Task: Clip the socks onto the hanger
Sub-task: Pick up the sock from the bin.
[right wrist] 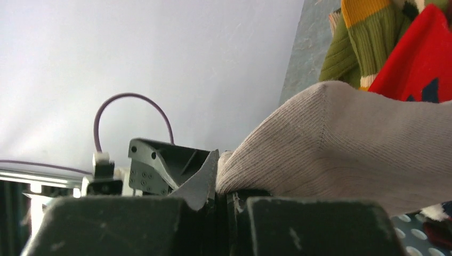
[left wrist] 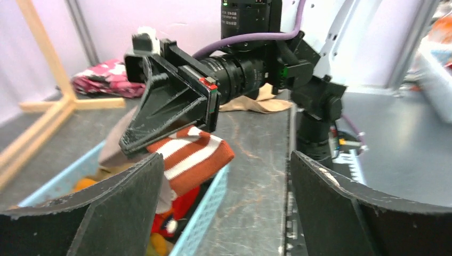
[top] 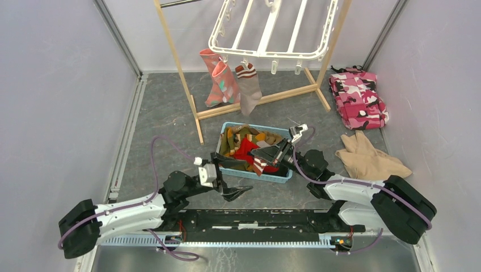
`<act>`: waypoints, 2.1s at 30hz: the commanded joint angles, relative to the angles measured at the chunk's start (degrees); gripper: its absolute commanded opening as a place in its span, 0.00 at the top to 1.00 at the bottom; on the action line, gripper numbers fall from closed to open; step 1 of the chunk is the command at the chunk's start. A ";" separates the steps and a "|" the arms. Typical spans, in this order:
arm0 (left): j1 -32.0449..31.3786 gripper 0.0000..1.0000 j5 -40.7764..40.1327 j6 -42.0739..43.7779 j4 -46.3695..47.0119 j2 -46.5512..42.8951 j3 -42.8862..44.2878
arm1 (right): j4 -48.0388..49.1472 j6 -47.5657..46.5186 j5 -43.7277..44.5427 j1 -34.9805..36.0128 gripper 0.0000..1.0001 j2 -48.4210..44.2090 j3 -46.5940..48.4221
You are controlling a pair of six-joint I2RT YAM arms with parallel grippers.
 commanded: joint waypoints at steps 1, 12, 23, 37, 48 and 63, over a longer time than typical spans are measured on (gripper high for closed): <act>-4.68 0.08 -8.54 23.44 3.66 3.60 0.78 | 10.92 10.03 0.67 -0.13 1.00 1.78 -0.84; -12.31 0.32 -28.00 32.74 4.97 16.88 8.30 | 12.12 11.63 0.78 -0.12 1.00 3.15 -0.59; -13.42 0.66 -29.11 30.69 6.75 18.07 7.99 | 15.94 14.10 0.14 -0.13 0.99 5.02 -1.58; -12.97 0.98 -27.85 16.83 -13.85 7.51 10.35 | 16.00 7.09 0.41 -0.19 0.52 4.87 -3.83; -7.44 0.98 -22.98 4.78 -40.30 2.54 21.53 | -15.11 -29.26 4.44 -0.74 0.18 -16.98 -3.83; 3.82 0.98 1.25 14.19 -61.53 12.70 38.43 | -36.92 -74.80 -6.36 -0.55 0.02 -30.99 6.67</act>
